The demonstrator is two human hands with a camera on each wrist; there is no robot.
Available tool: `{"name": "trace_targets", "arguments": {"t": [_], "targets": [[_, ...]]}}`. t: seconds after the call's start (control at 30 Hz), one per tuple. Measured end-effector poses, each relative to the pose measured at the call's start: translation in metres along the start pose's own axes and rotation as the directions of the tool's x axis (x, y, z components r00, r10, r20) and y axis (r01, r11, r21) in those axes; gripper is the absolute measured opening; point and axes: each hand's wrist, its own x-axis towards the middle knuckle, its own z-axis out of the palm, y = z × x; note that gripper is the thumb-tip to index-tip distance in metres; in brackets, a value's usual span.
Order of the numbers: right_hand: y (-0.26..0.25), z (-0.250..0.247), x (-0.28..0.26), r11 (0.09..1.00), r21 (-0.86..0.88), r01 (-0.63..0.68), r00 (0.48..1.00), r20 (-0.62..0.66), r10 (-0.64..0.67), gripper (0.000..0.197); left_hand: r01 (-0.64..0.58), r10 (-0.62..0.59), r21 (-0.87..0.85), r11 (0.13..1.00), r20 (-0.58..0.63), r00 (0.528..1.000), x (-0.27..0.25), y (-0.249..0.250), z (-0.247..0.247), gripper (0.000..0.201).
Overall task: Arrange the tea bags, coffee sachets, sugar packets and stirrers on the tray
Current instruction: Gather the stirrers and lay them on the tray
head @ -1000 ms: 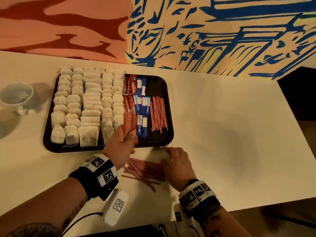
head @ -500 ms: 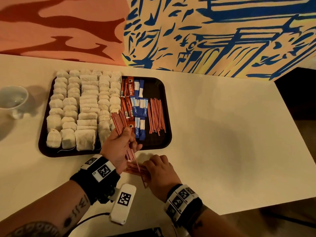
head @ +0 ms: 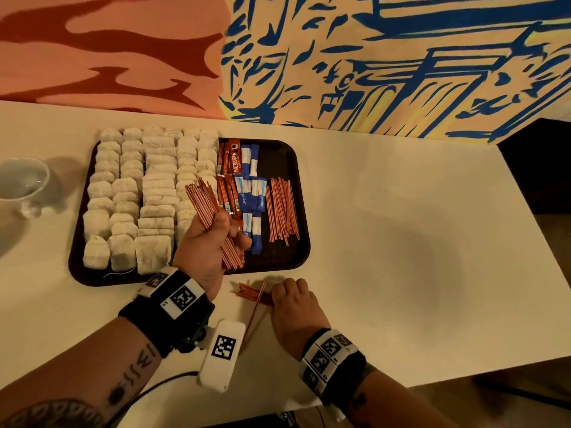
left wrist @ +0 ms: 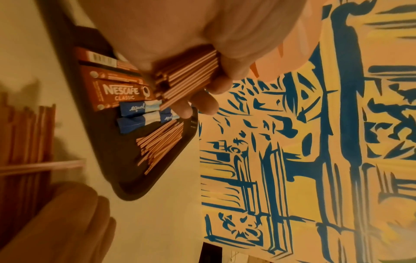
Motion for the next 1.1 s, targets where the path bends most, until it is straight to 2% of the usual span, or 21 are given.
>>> {"name": "trace_targets", "arguments": {"t": [0.13,0.23,0.43,0.6,0.7,0.8,0.97,1.03,1.1], "targets": [[0.000,-0.001,0.004,0.997,-0.038,-0.063,0.998,0.029,0.064,0.032,-0.004,0.005,0.022,1.000,-0.039,0.999,0.011,0.006,-0.005,0.022],[0.005,-0.002,0.004,0.993,-0.060,-0.102,0.995,0.003,0.103,0.033,-0.013,0.014,0.036,0.999,-0.041,0.999,0.010,0.006,-0.008,0.021],[0.028,-0.008,0.004,0.987,-0.007,-0.160,0.987,-0.030,0.160,0.034,-0.006,0.011,0.086,0.996,-0.055,0.998,0.007,0.000,-0.009,0.019],[0.049,-0.018,0.001,0.990,0.000,-0.144,0.989,-0.041,0.144,0.029,0.023,-0.013,0.150,0.988,-0.067,0.998,0.002,-0.004,-0.006,0.016],[0.059,-0.025,-0.001,0.993,0.004,-0.118,0.992,-0.043,0.118,0.038,0.057,-0.039,0.249,0.967,-0.078,0.996,0.003,-0.006,-0.003,0.013],[0.061,-0.033,-0.008,0.990,0.035,-0.137,0.990,-0.026,0.138,0.049,0.097,-0.067,0.368,0.925,-0.094,0.993,0.011,-0.012,0.003,0.013],[0.060,-0.028,-0.016,0.958,0.218,-0.185,0.982,0.018,0.186,0.029,0.154,-0.107,0.540,0.827,-0.117,0.987,0.039,-0.025,0.033,0.015],[0.061,-0.023,-0.014,0.936,0.278,-0.218,0.975,0.022,0.221,0.031,0.192,-0.117,0.629,0.754,-0.158,0.980,0.056,-0.028,0.047,0.022],[0.062,-0.018,-0.011,0.914,0.321,-0.247,0.968,0.030,0.251,0.032,0.235,-0.135,0.734,0.637,-0.194,0.972,0.071,-0.031,0.061,0.024]]}}
